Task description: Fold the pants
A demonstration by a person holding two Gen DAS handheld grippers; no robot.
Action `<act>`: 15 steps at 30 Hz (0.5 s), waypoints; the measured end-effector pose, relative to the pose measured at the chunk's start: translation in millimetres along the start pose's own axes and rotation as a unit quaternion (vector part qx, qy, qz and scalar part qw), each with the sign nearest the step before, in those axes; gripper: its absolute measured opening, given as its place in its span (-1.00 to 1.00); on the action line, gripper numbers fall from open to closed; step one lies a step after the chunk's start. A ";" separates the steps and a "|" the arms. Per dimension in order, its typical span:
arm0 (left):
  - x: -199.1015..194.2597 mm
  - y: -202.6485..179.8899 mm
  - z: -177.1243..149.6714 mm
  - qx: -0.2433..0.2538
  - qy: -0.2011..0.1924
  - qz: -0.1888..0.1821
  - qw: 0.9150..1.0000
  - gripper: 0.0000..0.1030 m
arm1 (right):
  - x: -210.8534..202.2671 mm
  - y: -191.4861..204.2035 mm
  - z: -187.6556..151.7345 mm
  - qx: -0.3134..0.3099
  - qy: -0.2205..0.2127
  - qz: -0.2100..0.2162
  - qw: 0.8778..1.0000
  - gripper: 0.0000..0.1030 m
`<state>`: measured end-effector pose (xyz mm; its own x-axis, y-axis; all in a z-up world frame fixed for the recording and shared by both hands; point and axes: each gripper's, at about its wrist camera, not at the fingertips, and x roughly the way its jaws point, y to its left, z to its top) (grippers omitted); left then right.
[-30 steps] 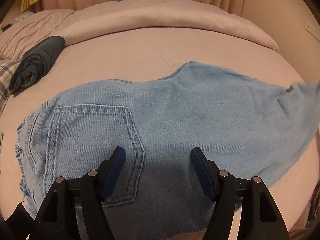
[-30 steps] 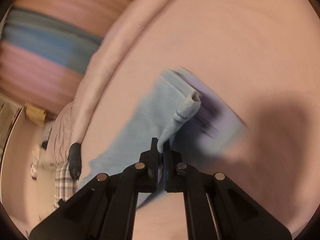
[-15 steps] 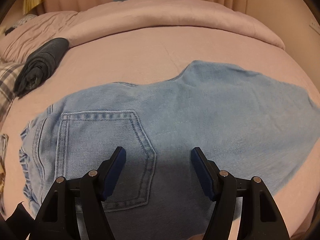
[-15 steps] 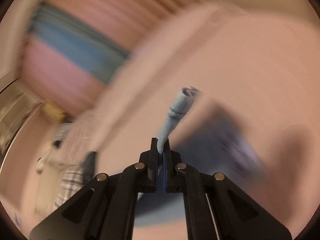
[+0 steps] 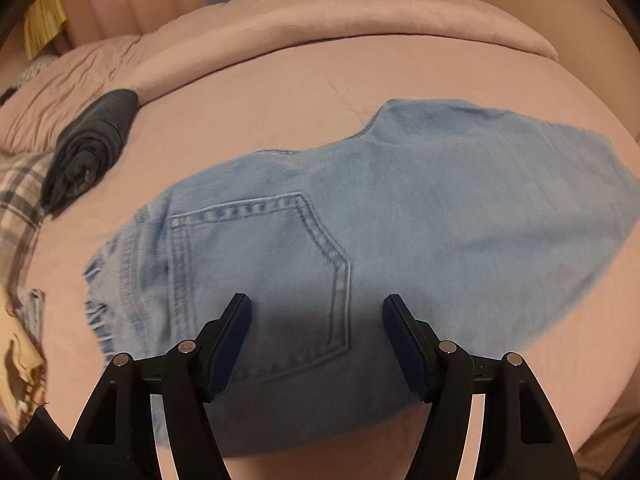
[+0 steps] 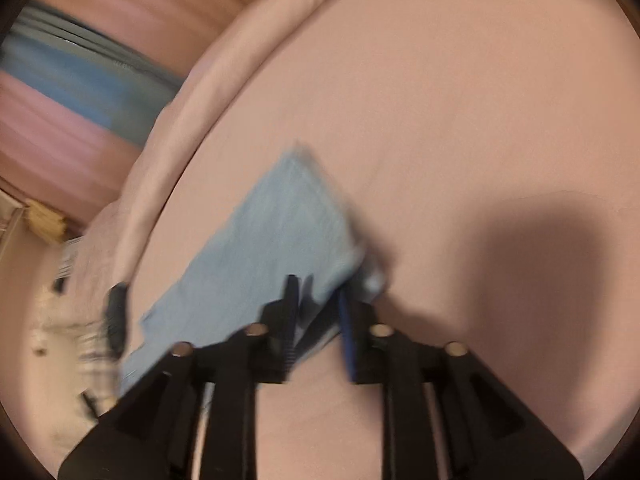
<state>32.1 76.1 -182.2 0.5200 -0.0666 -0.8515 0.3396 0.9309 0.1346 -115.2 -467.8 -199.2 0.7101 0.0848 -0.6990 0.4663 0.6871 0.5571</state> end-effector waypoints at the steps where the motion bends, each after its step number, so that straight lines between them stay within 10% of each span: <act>1: -4.7 1.1 -1.9 0.001 -0.004 -0.003 1.000 0.33 | -7.6 10.0 6.5 -0.024 -0.024 -0.024 0.999 -0.36; 6: -5.5 2.4 -11.4 0.000 -0.002 -0.005 1.000 0.33 | 16.1 80.7 2.6 -0.175 0.012 0.029 0.984 -0.37; 10: 0.8 7.8 -21.2 -0.008 0.007 -0.006 1.000 0.33 | 73.5 161.8 -34.5 -0.300 0.066 0.061 0.950 -0.45; 15: -11.6 27.1 -38.3 -0.017 -0.007 -0.031 0.999 0.33 | 138.0 160.6 -53.8 -0.354 0.127 0.018 0.927 -0.58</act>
<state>5.2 115.9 -188.1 0.5109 -0.1289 -0.8499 0.3444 0.9366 0.0649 29.3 -306.9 -230.3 0.5295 0.2227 -0.8186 -0.0817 0.9738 0.2121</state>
